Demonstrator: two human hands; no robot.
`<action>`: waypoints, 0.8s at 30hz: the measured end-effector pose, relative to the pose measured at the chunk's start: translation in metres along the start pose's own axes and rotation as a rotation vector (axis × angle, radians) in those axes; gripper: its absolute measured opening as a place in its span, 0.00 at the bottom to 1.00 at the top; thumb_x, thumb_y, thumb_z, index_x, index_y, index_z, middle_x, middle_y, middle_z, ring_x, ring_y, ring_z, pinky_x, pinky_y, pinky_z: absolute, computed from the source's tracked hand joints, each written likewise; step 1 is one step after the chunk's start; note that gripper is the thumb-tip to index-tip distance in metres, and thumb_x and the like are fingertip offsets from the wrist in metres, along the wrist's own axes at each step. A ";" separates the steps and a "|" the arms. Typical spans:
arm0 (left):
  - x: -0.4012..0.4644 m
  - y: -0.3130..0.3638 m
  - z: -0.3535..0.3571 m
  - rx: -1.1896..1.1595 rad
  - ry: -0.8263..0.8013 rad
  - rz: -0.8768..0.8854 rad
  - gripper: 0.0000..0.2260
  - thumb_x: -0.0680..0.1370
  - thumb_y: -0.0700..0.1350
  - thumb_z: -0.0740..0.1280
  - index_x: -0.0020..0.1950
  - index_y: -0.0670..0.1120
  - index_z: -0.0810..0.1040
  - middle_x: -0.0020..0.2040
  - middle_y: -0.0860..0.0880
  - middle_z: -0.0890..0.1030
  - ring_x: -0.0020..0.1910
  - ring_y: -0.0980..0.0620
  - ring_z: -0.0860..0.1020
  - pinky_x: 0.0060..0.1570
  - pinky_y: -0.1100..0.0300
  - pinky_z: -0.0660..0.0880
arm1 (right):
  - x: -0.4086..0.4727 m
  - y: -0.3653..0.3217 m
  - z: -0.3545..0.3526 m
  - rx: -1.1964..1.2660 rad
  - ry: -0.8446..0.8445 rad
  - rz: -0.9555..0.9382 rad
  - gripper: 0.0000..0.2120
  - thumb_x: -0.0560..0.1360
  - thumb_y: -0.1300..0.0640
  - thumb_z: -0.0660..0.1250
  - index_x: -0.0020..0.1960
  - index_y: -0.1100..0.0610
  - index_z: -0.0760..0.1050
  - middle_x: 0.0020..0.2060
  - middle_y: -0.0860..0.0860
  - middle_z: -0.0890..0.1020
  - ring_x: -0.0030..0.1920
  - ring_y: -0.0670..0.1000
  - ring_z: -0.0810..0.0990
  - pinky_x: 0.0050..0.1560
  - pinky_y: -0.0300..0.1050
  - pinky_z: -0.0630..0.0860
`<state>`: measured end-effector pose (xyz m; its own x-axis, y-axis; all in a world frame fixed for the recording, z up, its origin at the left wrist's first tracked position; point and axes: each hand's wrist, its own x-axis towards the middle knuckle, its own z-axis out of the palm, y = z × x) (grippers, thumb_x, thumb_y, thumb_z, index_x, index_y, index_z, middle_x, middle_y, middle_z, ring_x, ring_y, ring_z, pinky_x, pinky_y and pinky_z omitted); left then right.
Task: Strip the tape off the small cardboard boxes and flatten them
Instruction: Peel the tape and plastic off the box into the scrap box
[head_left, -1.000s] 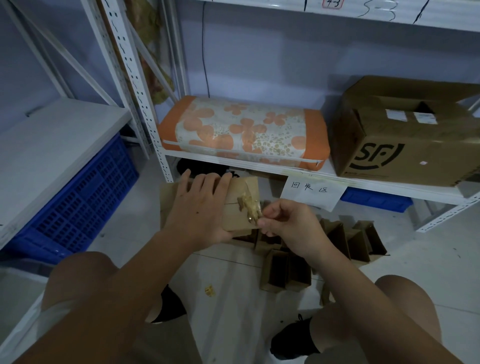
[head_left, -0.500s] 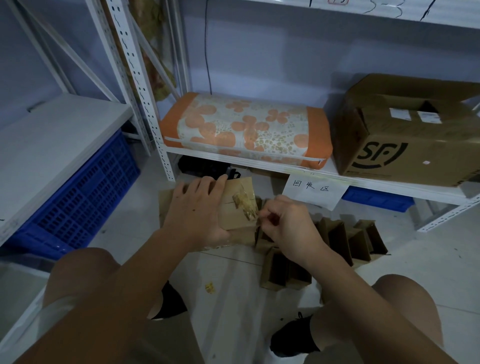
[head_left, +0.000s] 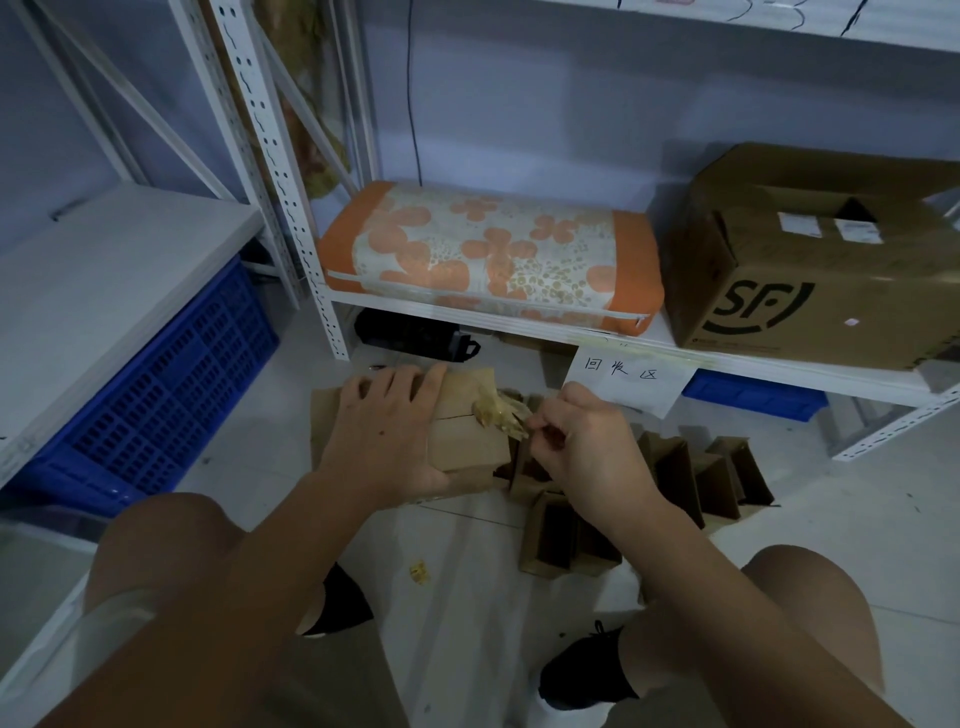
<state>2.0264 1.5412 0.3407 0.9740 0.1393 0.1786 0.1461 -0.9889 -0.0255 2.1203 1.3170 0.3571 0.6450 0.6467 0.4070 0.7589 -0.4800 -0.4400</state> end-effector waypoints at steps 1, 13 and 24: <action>-0.001 0.001 -0.001 0.000 0.012 -0.005 0.54 0.60 0.79 0.57 0.76 0.45 0.69 0.61 0.44 0.76 0.57 0.41 0.76 0.57 0.42 0.69 | -0.002 0.000 0.002 0.018 -0.003 -0.010 0.06 0.73 0.66 0.74 0.47 0.57 0.83 0.42 0.49 0.77 0.37 0.49 0.77 0.36 0.50 0.80; -0.010 0.013 -0.001 0.029 0.001 0.046 0.53 0.61 0.76 0.67 0.79 0.47 0.64 0.65 0.46 0.73 0.61 0.43 0.73 0.61 0.44 0.66 | 0.002 -0.005 -0.007 0.344 -0.166 0.241 0.26 0.74 0.54 0.77 0.67 0.44 0.70 0.46 0.42 0.77 0.49 0.43 0.78 0.52 0.40 0.76; -0.007 0.021 0.003 -0.054 -0.043 0.076 0.56 0.62 0.80 0.61 0.81 0.48 0.61 0.65 0.48 0.72 0.62 0.45 0.73 0.63 0.44 0.66 | 0.000 0.001 0.006 -0.001 -0.136 -0.104 0.16 0.74 0.62 0.75 0.61 0.58 0.81 0.47 0.54 0.79 0.41 0.58 0.82 0.38 0.55 0.82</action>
<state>2.0232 1.5197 0.3364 0.9887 0.0646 0.1356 0.0629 -0.9979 0.0161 2.1208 1.3195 0.3519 0.5454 0.7668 0.3384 0.8209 -0.4070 -0.4006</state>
